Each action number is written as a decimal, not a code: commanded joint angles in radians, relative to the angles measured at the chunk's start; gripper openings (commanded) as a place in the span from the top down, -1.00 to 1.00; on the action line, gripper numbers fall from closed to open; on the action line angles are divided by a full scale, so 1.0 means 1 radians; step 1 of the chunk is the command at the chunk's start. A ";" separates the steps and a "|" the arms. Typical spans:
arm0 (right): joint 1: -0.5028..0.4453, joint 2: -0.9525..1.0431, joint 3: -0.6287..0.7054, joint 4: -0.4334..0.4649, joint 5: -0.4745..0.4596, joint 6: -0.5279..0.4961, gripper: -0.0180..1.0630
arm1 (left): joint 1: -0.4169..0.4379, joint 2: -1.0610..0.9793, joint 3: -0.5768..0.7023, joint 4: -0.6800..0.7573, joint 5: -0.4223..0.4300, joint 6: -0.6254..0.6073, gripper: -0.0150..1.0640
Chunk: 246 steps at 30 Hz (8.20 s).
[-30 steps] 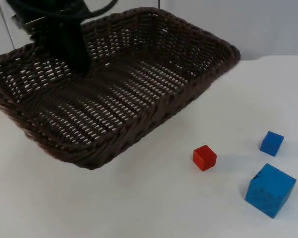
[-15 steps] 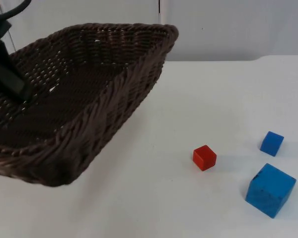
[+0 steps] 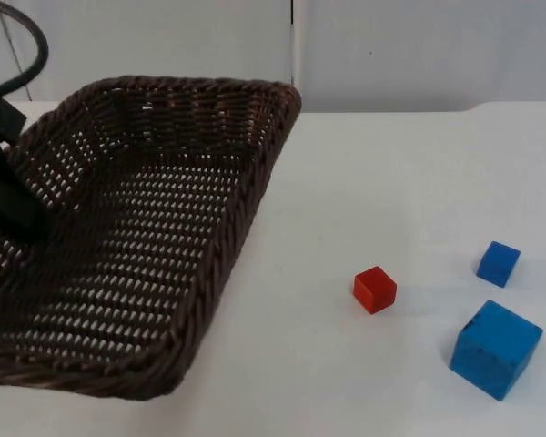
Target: Pick up the basket with the left hand and place the largest block into the basket with the right hand.
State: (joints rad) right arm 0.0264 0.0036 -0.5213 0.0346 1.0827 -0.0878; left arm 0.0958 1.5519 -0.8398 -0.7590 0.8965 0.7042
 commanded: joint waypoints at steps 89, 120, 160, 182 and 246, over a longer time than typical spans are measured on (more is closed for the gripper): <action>0.422 1.079 -0.285 -0.012 -0.287 -0.019 -0.98 | -0.154 -0.017 0.049 -0.098 -0.132 -0.005 0.97; 0.565 1.721 -0.285 -0.162 -0.733 0.070 -0.98 | -0.154 -0.017 0.049 -0.097 -0.150 -0.002 0.97; 0.563 1.715 -0.285 -0.189 -0.735 0.072 0.97 | -0.154 -0.017 0.049 -0.095 -0.173 -0.002 0.97; 0.563 1.189 -0.285 -0.186 -0.530 0.072 0.97 | -0.154 -0.017 0.049 -0.095 -0.177 -0.002 0.97; 0.777 1.977 -1.149 0.057 -0.382 -0.063 0.23 | -0.154 -0.017 0.049 -0.097 -0.196 -0.002 0.97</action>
State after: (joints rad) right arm 0.7972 1.9835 -1.6627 0.0853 0.7030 -0.1450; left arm -0.0537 1.5487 -0.7936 -0.8154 0.6900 0.7047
